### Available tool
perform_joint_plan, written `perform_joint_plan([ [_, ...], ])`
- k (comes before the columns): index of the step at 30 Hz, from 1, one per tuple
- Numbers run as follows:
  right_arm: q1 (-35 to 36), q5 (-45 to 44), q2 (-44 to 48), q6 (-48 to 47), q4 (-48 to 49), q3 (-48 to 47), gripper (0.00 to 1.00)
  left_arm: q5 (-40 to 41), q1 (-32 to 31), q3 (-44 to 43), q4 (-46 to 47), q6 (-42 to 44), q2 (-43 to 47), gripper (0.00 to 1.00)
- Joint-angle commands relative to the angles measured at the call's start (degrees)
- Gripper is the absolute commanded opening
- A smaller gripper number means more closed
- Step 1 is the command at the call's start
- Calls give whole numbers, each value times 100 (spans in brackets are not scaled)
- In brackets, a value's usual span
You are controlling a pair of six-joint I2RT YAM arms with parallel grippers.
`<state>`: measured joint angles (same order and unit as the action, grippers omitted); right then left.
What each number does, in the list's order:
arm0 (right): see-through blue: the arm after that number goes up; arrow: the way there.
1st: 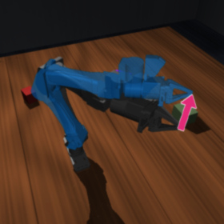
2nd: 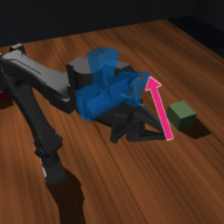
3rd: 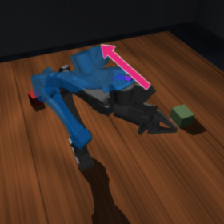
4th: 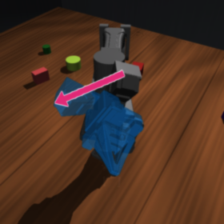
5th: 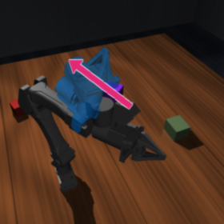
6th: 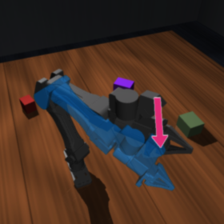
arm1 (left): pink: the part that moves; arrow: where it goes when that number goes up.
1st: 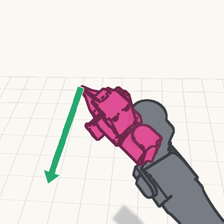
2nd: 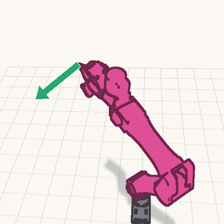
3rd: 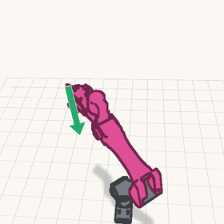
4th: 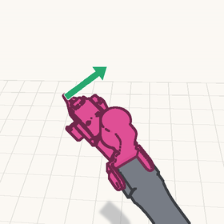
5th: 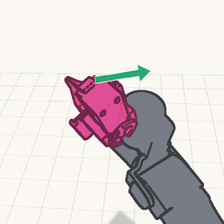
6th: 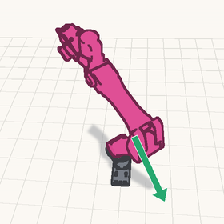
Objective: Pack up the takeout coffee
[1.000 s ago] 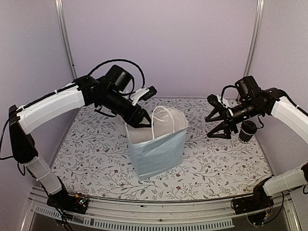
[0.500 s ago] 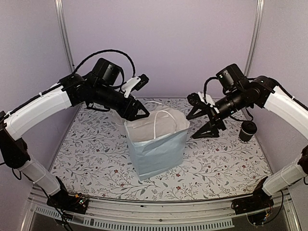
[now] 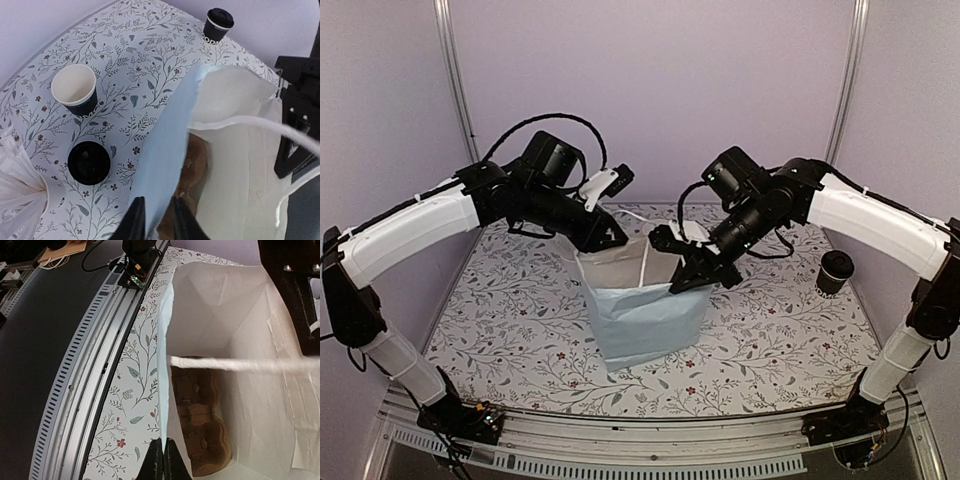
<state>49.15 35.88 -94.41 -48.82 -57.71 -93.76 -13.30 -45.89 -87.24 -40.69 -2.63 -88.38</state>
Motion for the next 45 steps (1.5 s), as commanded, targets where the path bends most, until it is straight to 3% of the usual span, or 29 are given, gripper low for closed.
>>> perform_joint_plan([
  [1, 42, 13, 28, 55, -136, -265, 0, -147, 10, -93, 40, 84, -139, 10],
  [3, 51, -9, 101, 65, -169, -375, 0, -168, 9, -288, -101, 112, -222, 0],
  [16, 102, -43, 319, -2, -518, -1276, 1, 51, -46, -1467, -534, 243, -114, 0],
  [26, 122, -271, 153, -1, -759, -1444, 3, 182, -58, -1350, -353, 241, -143, 1],
  [27, 128, -287, 151, 20, -702, -1368, 4, 226, -54, -1276, -338, 210, -158, 9],
  [28, 122, -329, 151, 36, -625, -1260, 8, 314, -52, -1205, -335, 158, -178, 25],
  [30, 122, -609, 158, 188, -377, -952, 38, 580, -35, -1101, -385, 102, -203, 50],
  [32, 122, -850, 139, 378, -363, -881, 58, 789, -28, -1009, -422, 96, -143, 61],
  [34, 103, -926, 152, 420, -486, -890, 70, 851, -23, -953, -426, 105, 22, 68],
  [37, -2, -850, 389, 456, -512, -880, 80, 960, -21, -876, -369, 122, 323, 74],
  [45, -1059, -556, 1264, 414, -585, -553, 85, 1133, 0, -112, 202, 141, 1169, 79],
])
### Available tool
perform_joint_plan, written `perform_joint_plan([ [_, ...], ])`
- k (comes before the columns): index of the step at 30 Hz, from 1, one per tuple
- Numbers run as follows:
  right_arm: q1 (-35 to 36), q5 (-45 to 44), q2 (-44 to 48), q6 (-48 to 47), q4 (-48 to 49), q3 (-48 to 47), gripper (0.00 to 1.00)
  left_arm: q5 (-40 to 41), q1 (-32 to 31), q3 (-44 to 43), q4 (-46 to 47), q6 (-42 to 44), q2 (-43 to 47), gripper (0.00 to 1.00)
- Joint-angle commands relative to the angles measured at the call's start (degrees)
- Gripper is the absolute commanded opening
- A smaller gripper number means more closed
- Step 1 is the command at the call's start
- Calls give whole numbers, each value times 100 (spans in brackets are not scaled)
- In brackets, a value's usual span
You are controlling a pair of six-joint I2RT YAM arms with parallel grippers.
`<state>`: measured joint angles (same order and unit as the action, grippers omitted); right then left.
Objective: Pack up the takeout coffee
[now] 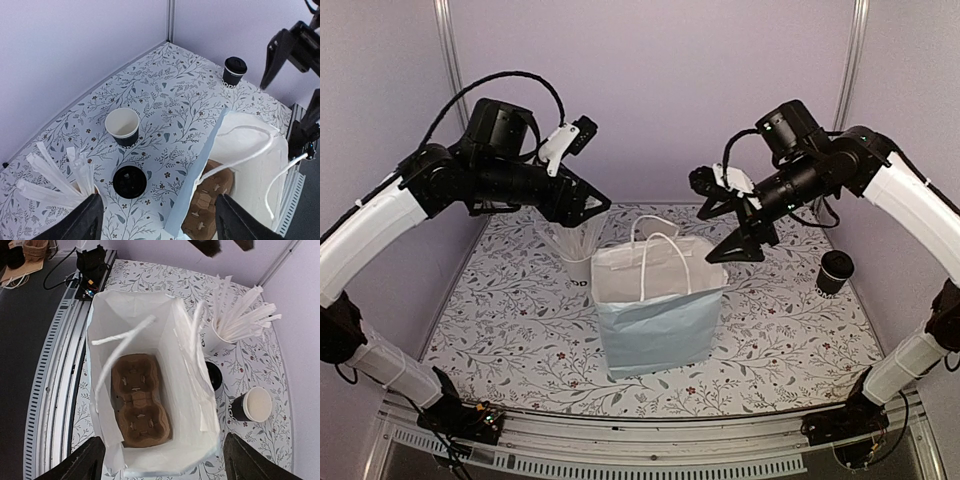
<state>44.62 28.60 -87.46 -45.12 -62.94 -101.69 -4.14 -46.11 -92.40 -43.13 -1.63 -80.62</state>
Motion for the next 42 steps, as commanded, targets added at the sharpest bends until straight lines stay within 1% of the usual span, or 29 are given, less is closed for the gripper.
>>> perform_joint_plan([
  [1, -835, 217, 716, 33, -61, 371, 85, 317, 27, 568, 544, 50, 486, 79],
  [3, -1333, 259, 906, 22, -18, 705, 85, 617, 52, 953, 841, 49, 679, 79],
  [6, -2272, 180, 1125, 53, 154, 1337, 84, 1028, 140, 1530, 1382, 65, 948, 80],
  [10, -3583, 68, 1060, 160, 263, 1928, 83, 1837, 304, 2291, 2381, 63, 1313, 81],
  [12, -4078, -125, 949, 255, 322, 2056, 82, 2060, 368, 2647, 2934, 149, 1537, 83],
  [14, -4383, -577, 910, 431, 501, 2196, 82, 2210, 452, 2992, 3383, 362, 1725, 83],
  [18, -4745, -1761, 767, 621, 747, 2448, 83, 1905, 762, 3488, 3792, 281, 2057, 83],
  [21, -5006, -2076, 526, 654, 602, 2410, 83, 1805, 917, 3838, 3945, 227, 2271, 83],
  [26, -5367, -2288, 36, 677, 300, 2084, 84, 1648, 946, 3932, 3874, 202, 2314, 83],
  [29, -5459, -2377, -260, 721, 137, 1892, 87, 1547, 946, 3908, 3859, 190, 2297, 83],
  [34, -5481, -2455, -591, 830, 67, 1697, 92, 1476, 944, 3896, 3815, 172, 2322, 83],
  [42, -5487, -2396, -1057, 926, -38, 1463, 93, 1443, 954, 3896, 3811, 180, 2315, 83],
])
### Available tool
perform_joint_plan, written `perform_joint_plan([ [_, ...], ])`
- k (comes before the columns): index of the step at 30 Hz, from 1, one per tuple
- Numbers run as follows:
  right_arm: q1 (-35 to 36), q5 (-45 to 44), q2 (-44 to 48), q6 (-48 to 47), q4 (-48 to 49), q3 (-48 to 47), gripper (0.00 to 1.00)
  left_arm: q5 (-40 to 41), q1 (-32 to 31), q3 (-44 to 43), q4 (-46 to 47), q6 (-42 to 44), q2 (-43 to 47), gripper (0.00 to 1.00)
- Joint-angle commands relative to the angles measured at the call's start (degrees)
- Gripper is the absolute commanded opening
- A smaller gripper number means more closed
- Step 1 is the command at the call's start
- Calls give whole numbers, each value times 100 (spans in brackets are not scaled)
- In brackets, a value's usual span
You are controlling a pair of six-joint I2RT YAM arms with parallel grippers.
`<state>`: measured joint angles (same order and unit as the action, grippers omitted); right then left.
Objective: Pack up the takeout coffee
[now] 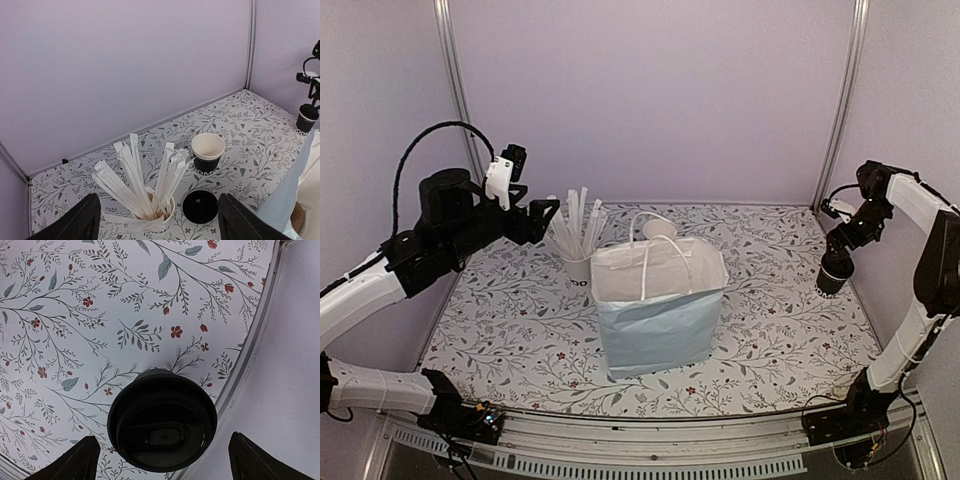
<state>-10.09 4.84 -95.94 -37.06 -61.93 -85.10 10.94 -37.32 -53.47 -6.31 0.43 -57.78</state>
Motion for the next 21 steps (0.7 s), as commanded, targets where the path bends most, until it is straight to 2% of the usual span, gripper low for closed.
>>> perform_joint_plan([
  [1, -14, -12, -240, 126, -151, -214, 93, -66, 75, 4, 117, -25, 20, 83],
  [8, -13, -23, -433, 161, -254, -253, 94, -73, 89, -5, 102, -26, 3, 83],
  [21, -19, -88, -474, 217, -417, -235, 85, -159, 120, -14, 97, -30, -3, 83],
])
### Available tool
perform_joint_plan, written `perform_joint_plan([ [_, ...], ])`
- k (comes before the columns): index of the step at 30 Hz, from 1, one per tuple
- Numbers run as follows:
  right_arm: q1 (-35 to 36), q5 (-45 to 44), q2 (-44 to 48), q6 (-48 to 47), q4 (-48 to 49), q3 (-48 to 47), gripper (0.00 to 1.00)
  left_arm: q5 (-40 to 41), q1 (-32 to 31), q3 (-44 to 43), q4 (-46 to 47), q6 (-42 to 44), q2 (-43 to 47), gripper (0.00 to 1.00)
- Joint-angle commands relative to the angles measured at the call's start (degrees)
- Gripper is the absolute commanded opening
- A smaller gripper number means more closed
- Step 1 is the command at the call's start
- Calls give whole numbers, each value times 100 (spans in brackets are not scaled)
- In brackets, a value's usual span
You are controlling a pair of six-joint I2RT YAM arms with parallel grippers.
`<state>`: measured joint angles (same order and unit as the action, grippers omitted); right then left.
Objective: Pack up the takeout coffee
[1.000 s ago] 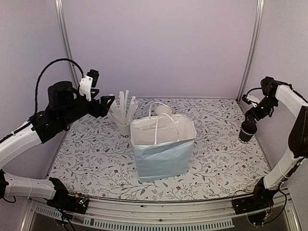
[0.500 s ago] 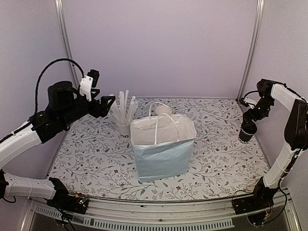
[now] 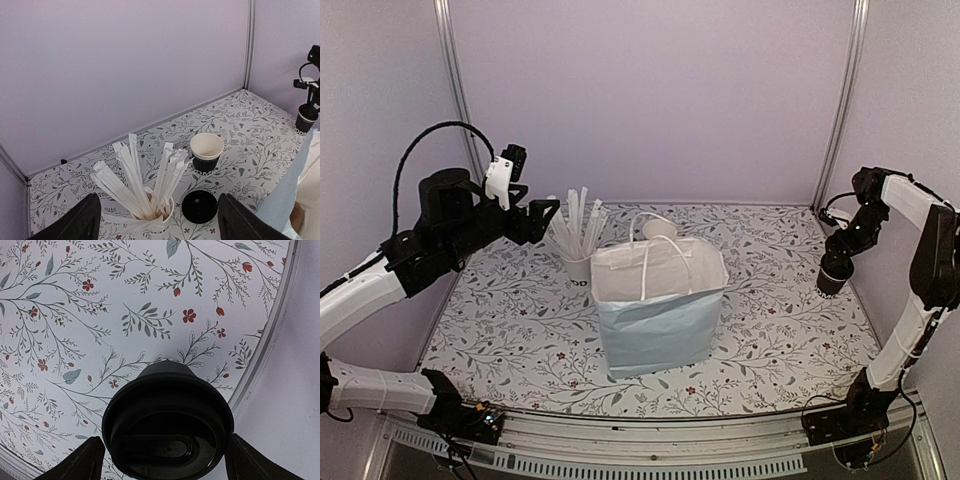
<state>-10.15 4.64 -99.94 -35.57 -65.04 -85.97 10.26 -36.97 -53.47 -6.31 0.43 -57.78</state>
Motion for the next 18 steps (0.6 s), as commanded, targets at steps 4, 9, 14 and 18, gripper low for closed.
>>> perform_joint_plan([
  [4, -13, -116, -94, 81, -107, -126, 82, -103, 84, -14, 84, -28, -12, 83],
  [9, -13, -158, -96, 93, -95, -72, 79, -121, 85, -25, 69, -31, -14, 83],
  [14, -12, -200, -97, 103, -46, 8, 80, -151, 85, -34, 43, -30, -36, 83],
  [18, -9, -251, -83, 103, 1, 74, 81, -173, 84, -40, 46, -27, -49, 83],
])
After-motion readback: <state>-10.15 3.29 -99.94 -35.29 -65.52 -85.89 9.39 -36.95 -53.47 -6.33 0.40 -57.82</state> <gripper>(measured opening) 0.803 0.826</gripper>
